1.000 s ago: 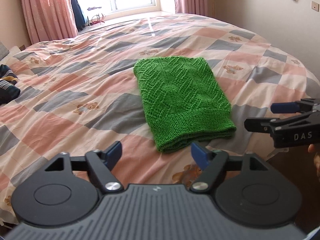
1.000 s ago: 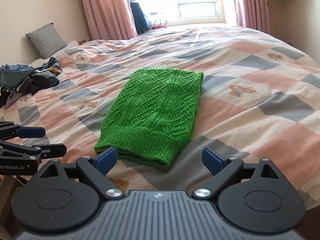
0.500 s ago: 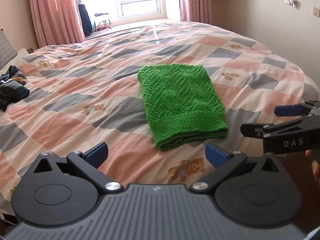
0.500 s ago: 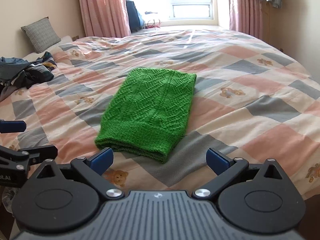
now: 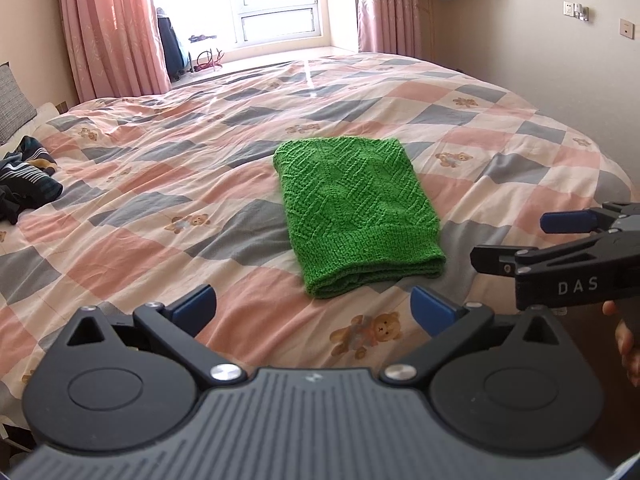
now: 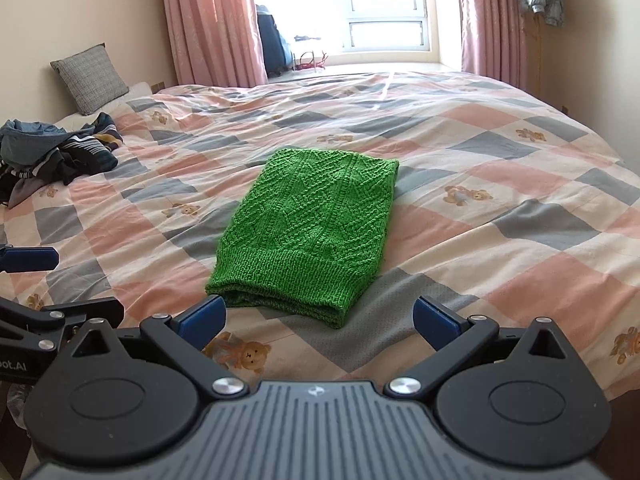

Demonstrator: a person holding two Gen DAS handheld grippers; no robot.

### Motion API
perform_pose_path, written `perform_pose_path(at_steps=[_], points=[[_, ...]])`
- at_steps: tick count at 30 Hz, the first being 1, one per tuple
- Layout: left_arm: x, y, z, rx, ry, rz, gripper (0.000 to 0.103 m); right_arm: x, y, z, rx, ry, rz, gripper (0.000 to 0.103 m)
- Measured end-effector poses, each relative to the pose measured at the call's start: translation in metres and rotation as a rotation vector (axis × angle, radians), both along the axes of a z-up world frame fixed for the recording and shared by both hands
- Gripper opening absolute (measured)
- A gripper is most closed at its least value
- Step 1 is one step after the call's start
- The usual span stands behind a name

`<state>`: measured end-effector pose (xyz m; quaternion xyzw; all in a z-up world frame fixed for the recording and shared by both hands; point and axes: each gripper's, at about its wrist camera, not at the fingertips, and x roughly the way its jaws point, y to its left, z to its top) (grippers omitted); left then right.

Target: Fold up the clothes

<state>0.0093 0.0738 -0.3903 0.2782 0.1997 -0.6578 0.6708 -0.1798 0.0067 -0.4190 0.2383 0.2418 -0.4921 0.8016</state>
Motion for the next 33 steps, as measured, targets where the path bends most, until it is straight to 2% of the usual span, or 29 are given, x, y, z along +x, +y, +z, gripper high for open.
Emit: perform_pose_path(at_steps=[16,33], points=[[0.007,-0.015,-0.011,0.043,-0.009,0.0,0.102,-0.01,-0.013,-0.013,0.042,-0.039,-0.046,0.102],[0.014,-0.071,-0.038,0.139,0.007,-0.005,0.102,-0.006,-0.056,-0.045,0.145,-0.029,-0.076,0.102]])
